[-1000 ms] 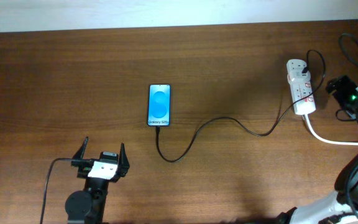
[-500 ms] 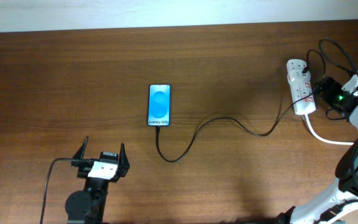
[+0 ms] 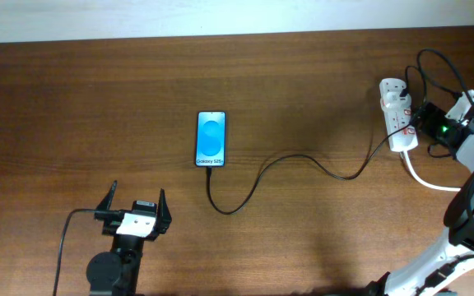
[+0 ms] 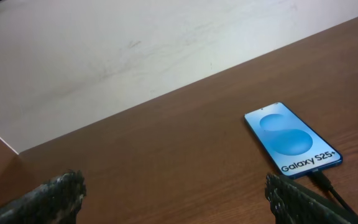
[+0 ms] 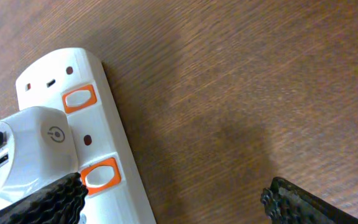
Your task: Plug charger to phone and switch on socket
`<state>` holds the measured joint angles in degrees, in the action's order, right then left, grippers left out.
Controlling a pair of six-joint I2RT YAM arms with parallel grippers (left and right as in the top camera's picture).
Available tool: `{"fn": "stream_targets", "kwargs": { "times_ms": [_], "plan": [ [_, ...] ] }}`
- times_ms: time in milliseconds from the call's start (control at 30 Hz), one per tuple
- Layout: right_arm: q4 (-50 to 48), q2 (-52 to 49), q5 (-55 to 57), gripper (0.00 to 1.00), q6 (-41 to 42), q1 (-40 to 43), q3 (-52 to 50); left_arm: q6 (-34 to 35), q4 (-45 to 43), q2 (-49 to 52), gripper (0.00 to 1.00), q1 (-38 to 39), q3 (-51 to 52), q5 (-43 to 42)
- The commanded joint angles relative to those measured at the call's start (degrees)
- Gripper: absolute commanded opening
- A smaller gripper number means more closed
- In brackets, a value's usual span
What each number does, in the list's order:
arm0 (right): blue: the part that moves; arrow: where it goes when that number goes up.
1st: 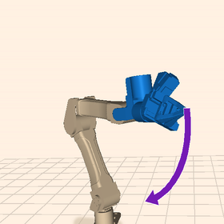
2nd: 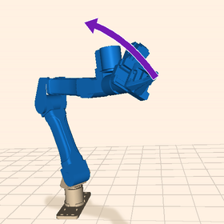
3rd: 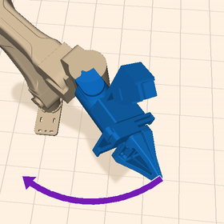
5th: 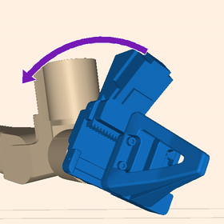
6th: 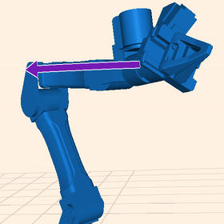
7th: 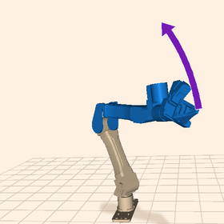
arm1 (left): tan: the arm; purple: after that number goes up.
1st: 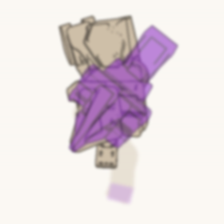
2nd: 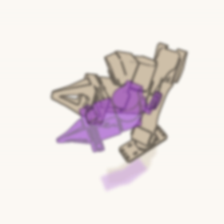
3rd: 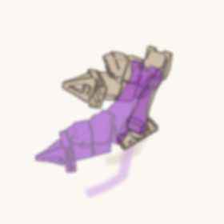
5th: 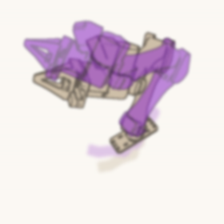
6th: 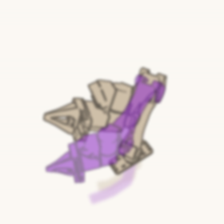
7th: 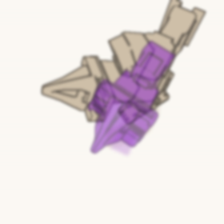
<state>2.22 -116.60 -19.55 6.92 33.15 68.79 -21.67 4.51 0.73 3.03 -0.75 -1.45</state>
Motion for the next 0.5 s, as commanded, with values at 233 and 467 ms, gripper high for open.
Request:
{"fn": "stream_targets", "kwargs": {
  "times_ms": [233,467],
  "plan": [
    [-1.2,-2.1,0.6,0.96,-2.2,-1.3,0.9,0.4,0.2,-0.4,0.99,0.0,0.2,0.2],
    [-2.1,-2.1,2.2,0.96,-2.2,-1.3,0.9,0.4,0.2,-0.4,0.99,0.0,0.2,0.2]
  ]
}}
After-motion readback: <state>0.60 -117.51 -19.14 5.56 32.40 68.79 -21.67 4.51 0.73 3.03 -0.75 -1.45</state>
